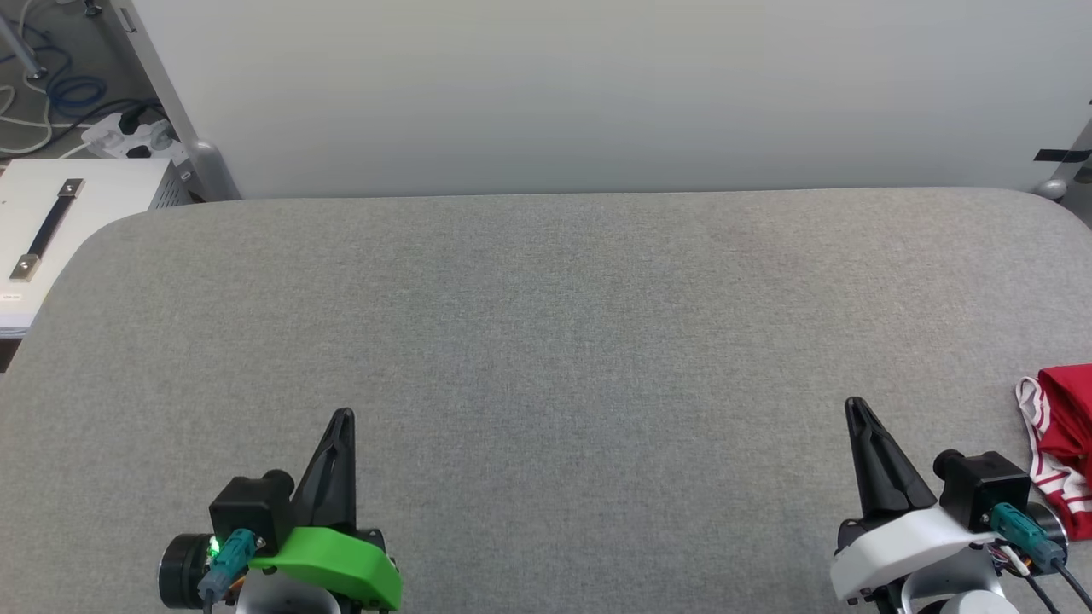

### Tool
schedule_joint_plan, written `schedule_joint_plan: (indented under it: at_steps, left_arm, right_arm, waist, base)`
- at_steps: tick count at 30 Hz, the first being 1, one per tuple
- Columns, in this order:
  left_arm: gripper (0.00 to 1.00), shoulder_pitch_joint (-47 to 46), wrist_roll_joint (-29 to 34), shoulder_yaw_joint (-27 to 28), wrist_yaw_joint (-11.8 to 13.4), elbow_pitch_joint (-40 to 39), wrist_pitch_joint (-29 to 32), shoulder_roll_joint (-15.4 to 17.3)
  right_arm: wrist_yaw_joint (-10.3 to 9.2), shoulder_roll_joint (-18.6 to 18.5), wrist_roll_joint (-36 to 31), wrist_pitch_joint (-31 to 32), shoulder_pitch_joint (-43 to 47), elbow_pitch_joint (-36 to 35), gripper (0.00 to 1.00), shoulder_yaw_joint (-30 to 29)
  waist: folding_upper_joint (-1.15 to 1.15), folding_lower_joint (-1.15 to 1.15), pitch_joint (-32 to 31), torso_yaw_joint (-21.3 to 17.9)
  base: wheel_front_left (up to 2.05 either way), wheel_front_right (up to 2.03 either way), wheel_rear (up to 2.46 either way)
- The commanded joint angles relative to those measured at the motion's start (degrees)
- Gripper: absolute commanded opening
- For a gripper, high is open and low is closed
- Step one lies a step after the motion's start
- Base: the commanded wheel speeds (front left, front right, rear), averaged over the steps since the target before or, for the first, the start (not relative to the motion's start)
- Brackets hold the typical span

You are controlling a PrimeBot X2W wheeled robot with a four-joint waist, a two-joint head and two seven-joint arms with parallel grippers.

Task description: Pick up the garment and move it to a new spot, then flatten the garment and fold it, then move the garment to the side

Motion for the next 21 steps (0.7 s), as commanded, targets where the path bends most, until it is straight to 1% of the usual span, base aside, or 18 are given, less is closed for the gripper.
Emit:
schedule_joint_plan:
  at_steps: [1, 21]
  left_arm:
    - [0.00, -0.7, 0.7, 0.3, 0.6, -0.4, 0.4, -0.2]
    - [0.00, -1.1, 2.9, 0.5, 1.8, -1.6, 2.9, -0.2]
  right_arm:
    - [-0.02, 0.2, -0.7, 0.4, -0.1, -0.5, 0.00, -0.1]
    - [-0.03, 0.7, -2.9, 2.9, -0.2, -1.9, 0.00, -0.7]
  waist:
    - [0.00, 0.00, 0.0, 0.0]
    - [0.00, 0.00, 0.1, -0.2]
  base:
    - [0.00, 0.00, 0.00]
    - [0.00, 0.00, 0.00]
